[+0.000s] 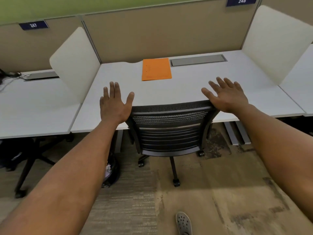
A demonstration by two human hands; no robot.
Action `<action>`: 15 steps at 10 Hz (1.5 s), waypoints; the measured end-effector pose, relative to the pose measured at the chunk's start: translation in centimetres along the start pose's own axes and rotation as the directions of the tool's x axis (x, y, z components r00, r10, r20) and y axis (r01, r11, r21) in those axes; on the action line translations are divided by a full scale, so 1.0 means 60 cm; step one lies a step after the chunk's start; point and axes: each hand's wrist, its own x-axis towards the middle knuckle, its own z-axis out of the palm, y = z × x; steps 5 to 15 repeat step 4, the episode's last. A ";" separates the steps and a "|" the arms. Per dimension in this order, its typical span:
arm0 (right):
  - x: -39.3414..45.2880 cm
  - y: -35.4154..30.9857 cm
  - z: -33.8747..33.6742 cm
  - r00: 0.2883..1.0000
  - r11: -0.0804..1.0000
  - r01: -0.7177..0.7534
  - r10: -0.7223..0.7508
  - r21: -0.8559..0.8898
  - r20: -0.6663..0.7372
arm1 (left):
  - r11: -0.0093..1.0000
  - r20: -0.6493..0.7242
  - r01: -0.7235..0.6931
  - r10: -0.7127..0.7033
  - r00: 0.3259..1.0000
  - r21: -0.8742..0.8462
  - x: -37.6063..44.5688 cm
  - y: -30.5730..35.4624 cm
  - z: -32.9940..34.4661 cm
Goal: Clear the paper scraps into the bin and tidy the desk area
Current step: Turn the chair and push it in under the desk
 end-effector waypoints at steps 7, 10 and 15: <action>0.047 -0.012 -0.041 0.896 1.000 0.003 -0.014 0.025 0.444 | 0.984 0.377 0.174 -0.147 0.915 -0.041 0.026 0.018 -0.028; 0.047 -0.012 -0.041 0.896 1.000 0.003 -0.014 0.025 0.444 | 0.984 0.377 0.174 -0.147 0.915 -0.041 0.026 0.018 -0.028; 0.047 -0.012 -0.041 0.896 1.000 0.003 -0.014 0.025 0.444 | 0.984 0.377 0.174 -0.147 0.915 -0.041 0.026 0.018 -0.028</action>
